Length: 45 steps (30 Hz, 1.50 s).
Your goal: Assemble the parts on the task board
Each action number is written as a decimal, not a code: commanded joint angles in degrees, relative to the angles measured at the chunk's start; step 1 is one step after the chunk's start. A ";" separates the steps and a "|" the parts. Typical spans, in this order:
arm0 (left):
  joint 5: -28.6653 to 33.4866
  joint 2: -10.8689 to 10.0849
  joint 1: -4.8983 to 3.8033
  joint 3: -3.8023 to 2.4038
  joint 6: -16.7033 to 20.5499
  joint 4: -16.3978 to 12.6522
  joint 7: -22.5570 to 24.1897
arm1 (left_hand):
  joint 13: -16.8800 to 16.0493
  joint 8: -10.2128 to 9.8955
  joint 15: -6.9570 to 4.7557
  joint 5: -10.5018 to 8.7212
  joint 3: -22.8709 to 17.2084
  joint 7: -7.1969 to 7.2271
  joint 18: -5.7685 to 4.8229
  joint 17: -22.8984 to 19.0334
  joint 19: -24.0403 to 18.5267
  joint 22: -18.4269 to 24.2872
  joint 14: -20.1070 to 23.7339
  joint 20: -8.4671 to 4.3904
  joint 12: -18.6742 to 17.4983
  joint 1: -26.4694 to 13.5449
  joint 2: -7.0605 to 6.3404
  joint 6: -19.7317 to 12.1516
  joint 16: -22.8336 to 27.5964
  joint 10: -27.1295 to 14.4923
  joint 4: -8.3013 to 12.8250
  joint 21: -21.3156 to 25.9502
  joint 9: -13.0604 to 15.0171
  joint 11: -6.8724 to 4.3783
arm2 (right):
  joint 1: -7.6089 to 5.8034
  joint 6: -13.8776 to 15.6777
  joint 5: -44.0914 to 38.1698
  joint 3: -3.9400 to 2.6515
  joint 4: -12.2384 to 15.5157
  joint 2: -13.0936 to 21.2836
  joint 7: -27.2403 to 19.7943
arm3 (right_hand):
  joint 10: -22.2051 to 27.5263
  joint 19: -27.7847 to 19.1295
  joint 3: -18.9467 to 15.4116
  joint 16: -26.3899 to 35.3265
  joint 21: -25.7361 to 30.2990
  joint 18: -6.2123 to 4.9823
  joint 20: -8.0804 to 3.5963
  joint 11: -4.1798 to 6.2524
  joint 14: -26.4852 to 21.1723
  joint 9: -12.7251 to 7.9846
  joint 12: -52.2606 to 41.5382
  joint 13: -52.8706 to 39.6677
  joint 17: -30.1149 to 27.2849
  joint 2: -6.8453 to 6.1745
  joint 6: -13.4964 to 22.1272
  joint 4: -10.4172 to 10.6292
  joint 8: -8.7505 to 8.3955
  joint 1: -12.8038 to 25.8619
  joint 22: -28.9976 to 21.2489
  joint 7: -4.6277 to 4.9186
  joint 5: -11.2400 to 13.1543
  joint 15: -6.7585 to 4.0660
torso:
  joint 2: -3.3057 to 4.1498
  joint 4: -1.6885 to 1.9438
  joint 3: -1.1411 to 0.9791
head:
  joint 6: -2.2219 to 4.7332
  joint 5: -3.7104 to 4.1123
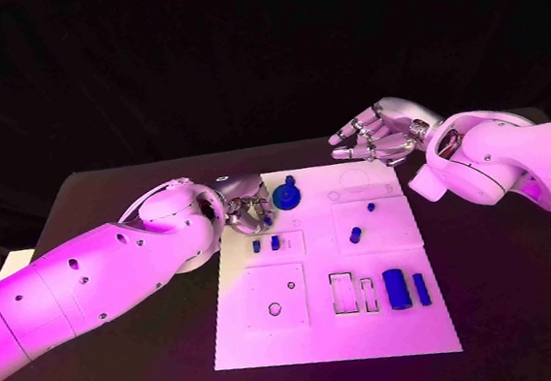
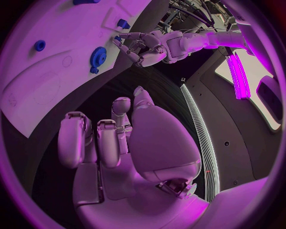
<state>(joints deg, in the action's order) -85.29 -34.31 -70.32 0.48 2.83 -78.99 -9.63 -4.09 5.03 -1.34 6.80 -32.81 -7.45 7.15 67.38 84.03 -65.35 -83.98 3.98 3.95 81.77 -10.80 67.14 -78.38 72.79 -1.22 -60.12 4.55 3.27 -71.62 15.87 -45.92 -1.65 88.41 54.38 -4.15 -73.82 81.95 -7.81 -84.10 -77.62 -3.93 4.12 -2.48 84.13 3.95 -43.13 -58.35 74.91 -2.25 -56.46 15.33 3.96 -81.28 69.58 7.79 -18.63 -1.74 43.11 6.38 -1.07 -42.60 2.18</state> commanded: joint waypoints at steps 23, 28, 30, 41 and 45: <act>1.23 0.36 0.11 0.19 -0.85 0.91 -0.35 | 0.47 -1.51 1.52 -0.18 2.11 -2.23 -0.85 -1.96 0.20 1.48 -1.48 1.21 -0.55 -3.16 -2.00 -6.80 0.38 -6.21 -0.12 2.13 -0.90 2.39 | 0.04 -0.77 -0.21 0.00 -0.04 0.01 -0.42 | 0.23 -0.25 -0.04 0.21 0.27 -0.37 -0.05 -0.05 4.29 0.09 -0.24 0.00 8.59 0.33 -0.38 -0.27 0.35 -0.06 0.04 -0.10 -0.39 -0.07 | 0.01 -0.02 0.01 | -0.08 0.07; 1.24 0.08 0.11 0.19 -0.73 0.92 -0.44 | 0.46 -1.50 1.61 -0.16 2.24 -2.32 -0.83 -2.19 0.16 1.55 -1.41 1.31 -0.54 -2.96 -2.12 -7.05 0.47 -6.70 0.11 2.26 -0.89 2.50 | 0.04 -0.73 -0.33 0.00 -0.21 0.11 -0.20 | 0.40 -0.32 -0.08 0.40 0.40 -0.41 -0.06 -0.06 4.25 0.09 0.16 0.31 8.39 0.48 -0.39 -0.30 0.35 -0.11 -0.17 -0.10 -0.29 -0.07 | -0.01 -0.04 0.02 | -0.10 0.15; 1.24 -0.15 0.11 0.19 -0.59 0.87 -0.47 | 0.46 -1.52 1.67 -0.16 2.39 -2.38 -0.81 -2.34 0.15 1.59 -1.36 1.38 -0.55 -2.89 -2.27 -7.29 0.53 -7.08 0.25 2.32 -0.90 2.59 | 0.04 -0.86 -0.60 0.00 -0.36 0.18 0.07 | 0.63 -0.44 -0.11 0.55 0.59 -0.47 -0.06 -0.06 4.21 0.09 0.73 0.70 8.24 0.46 -0.38 -0.32 0.34 -0.12 -0.46 -0.09 -0.27 -0.07 | 0.00 -0.04 0.03 | -0.11 0.17; 6.32 -3.69 -0.09 -0.02 6.12 0.20 1.89 | 0.50 -1.34 2.25 0.22 4.97 -2.70 -0.61 -3.53 0.13 2.26 -1.13 2.03 -0.35 -1.74 -1.67 -10.11 0.84 -12.54 1.24 3.32 -0.82 3.29 | 0.04 -3.13 -12.62 0.00 -2.00 0.82 3.57 | 9.34 -1.87 2.24 4.34 3.56 -1.24 0.07 -0.67 3.40 0.13 24.36 21.08 4.67 1.93 -2.64 -1.87 0.74 -6.84 -4.52 0.93 3.00 0.63 | -0.07 0.05 -0.05 | 0.03 0.31; 23.03 -5.71 -0.39 -0.11 13.63 0.39 7.66 | 0.13 -0.32 2.14 0.38 4.59 -2.86 0.40 -7.46 -1.54 6.31 0.12 2.14 1.20 -2.10 -0.45 -7.53 2.88 -9.28 0.53 8.68 -0.47 3.06 | 0.08 -3.83 -23.98 -0.01 -1.37 1.17 5.71 | 10.13 -1.62 4.48 4.47 3.58 -1.22 0.30 -0.96 3.53 0.28 30.60 28.49 4.51 1.31 -5.18 -2.79 1.26 -10.33 -4.46 0.15 3.76 0.49 | -0.09 -0.03 -0.09 | 0.22 0.42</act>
<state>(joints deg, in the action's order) -76.21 -39.82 -70.57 0.44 8.78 -78.58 -7.57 -3.91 4.61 0.66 6.80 -28.16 -10.27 7.14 60.36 82.76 -59.55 -83.83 6.13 5.03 79.78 -11.53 59.32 -75.79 63.27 -0.52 -52.13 4.04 6.32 -71.60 14.13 -58.01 -1.65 86.71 55.55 -1.19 -63.73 80.40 -3.55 -79.78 -74.09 -4.84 4.21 -3.45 83.92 4.21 -13.05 -30.48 74.94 -1.01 -60.86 12.58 5.07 -91.23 65.05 7.51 -14.95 -1.53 43.03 6.42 -1.09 -42.50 2.52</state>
